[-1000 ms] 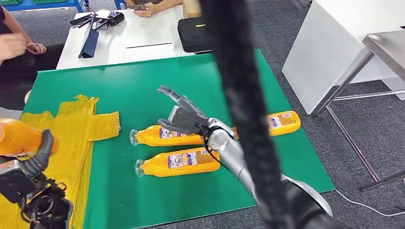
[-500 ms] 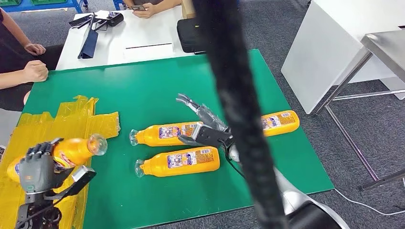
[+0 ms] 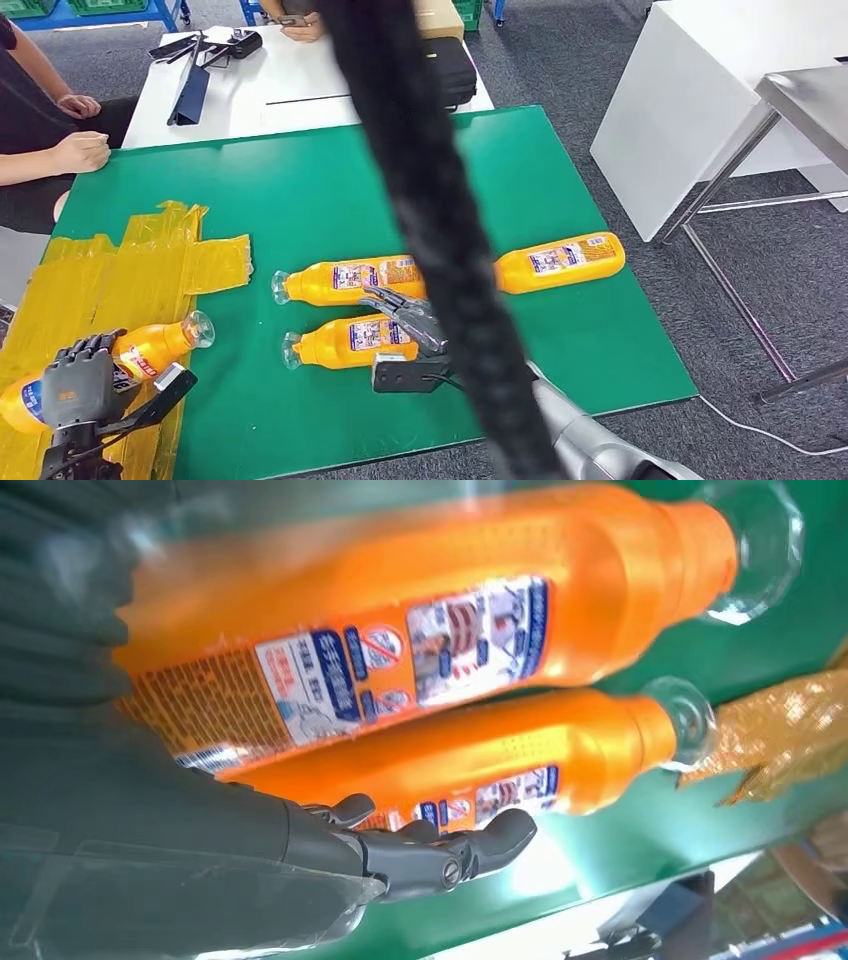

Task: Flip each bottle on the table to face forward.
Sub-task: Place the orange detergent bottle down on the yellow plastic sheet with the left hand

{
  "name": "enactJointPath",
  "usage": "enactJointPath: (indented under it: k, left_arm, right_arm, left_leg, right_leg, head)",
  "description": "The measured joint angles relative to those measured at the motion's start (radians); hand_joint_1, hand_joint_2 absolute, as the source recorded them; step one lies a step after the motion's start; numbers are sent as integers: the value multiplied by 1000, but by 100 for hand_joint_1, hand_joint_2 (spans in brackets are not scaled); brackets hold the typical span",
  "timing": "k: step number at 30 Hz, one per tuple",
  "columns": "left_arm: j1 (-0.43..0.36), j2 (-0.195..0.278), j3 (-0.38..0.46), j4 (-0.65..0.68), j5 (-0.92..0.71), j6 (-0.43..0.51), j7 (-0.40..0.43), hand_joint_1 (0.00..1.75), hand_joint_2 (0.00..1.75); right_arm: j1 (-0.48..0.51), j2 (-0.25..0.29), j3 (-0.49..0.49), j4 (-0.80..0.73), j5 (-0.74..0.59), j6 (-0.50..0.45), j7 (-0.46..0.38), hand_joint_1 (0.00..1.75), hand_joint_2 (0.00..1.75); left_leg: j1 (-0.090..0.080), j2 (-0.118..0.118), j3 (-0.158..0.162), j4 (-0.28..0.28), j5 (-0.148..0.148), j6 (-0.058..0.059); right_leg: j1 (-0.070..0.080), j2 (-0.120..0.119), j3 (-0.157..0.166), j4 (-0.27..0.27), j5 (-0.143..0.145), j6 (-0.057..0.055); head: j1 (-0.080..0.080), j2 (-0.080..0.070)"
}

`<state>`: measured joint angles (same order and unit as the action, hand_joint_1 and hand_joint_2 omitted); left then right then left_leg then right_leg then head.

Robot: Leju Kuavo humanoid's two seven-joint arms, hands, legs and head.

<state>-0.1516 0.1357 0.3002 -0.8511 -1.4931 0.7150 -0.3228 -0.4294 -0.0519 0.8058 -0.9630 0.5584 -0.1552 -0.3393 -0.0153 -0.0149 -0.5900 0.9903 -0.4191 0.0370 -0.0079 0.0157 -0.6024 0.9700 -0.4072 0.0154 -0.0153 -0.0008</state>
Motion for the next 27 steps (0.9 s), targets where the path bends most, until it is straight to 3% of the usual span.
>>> enactJointPath:
  k: [1,3,5,14,22,26,27]
  left_arm:
    - [-3,3,0,8,-7,0,-1,94,175]
    - [-9,6,0,21,-19,1,-5,7,87]
    - [-12,7,4,28,-26,1,-17,0,0]
    - [-10,8,28,34,-26,1,-93,0,0]
    - [-5,5,43,35,-17,1,-140,0,0]
    - [2,3,51,35,-15,1,-155,0,0]
    - [3,3,54,36,-13,1,-162,0,0]
  right_arm:
    - [2,0,4,1,6,2,5,0,175]
    - [5,1,9,2,17,8,12,0,175]
    - [6,5,12,5,28,15,17,0,175]
    - [3,25,13,26,59,26,31,0,175]
    - [-9,34,13,52,143,-25,96,0,175]
    - [-12,37,13,65,195,-70,134,0,0]
    - [-10,38,13,66,207,-85,143,0,0]
  left_leg:
    - [0,0,1,0,0,0]
    - [0,0,4,0,0,0]
    - [0,-1,5,-1,0,-1]
    - [0,-4,7,-1,3,-2]
    - [-1,-6,6,0,3,-2]
    - [-1,-6,6,0,3,-2]
    - [-1,-6,6,0,3,-2]
  right_leg:
    - [0,0,2,0,0,0]
    - [0,0,5,0,0,0]
    - [0,0,6,0,0,-1]
    - [0,-3,7,1,0,-1]
    - [0,-4,6,1,0,-1]
    - [0,-4,6,1,0,-1]
    - [0,-4,6,1,0,-1]
  head:
    - [0,0]
    - [0,0]
    - [0,0]
    - [0,0]
    - [0,0]
    - [0,0]
    - [0,0]
